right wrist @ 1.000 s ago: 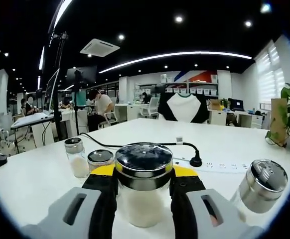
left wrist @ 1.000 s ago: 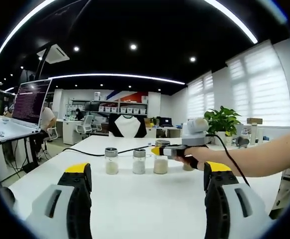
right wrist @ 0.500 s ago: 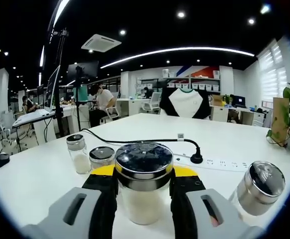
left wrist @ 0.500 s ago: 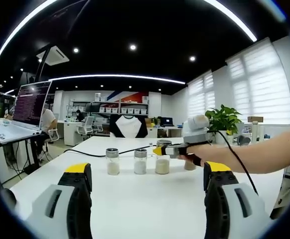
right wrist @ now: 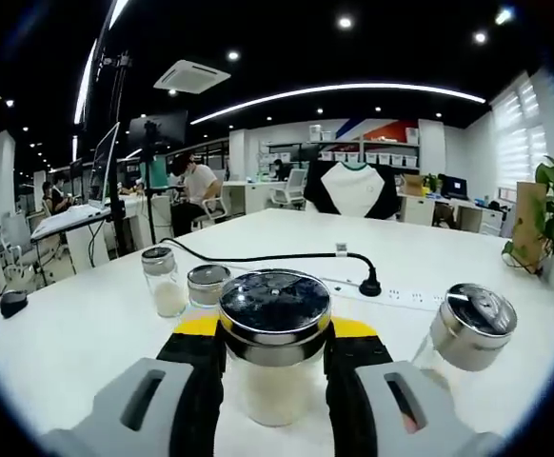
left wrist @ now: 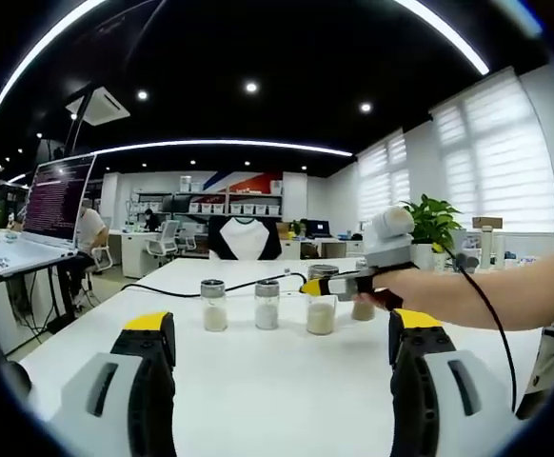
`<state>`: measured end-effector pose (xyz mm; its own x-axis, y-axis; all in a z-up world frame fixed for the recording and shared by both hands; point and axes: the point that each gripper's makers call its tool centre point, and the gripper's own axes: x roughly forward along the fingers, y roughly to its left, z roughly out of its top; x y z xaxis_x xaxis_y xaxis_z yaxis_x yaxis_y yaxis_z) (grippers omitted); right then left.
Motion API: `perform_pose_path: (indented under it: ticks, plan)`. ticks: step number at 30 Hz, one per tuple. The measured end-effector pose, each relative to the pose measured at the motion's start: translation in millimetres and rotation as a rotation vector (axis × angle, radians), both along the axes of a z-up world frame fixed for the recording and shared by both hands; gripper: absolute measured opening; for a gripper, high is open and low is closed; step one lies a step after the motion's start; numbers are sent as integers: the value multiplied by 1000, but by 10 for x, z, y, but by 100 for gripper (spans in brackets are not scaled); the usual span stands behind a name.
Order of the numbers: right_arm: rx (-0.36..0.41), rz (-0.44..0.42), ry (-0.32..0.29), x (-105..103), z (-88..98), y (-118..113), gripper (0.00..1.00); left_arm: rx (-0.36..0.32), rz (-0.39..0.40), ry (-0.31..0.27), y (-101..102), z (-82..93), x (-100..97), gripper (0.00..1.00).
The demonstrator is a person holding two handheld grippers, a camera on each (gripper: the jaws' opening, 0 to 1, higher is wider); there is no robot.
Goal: Rotate the seasoning bottle until the label or dispensing opening points toward the visible target arrow and the bottle remains upright within the marked orientation range
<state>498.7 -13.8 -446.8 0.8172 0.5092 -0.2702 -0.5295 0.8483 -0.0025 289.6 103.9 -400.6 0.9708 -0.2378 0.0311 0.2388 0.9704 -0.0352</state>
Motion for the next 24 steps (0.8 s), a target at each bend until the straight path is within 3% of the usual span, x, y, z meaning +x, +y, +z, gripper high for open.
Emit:
perform_pose_path:
  ticks: [24]
  plan:
    - [4, -9, -2, -725, -34, -166, 39, -13, -37, 23, -164, -86, -7, 98]
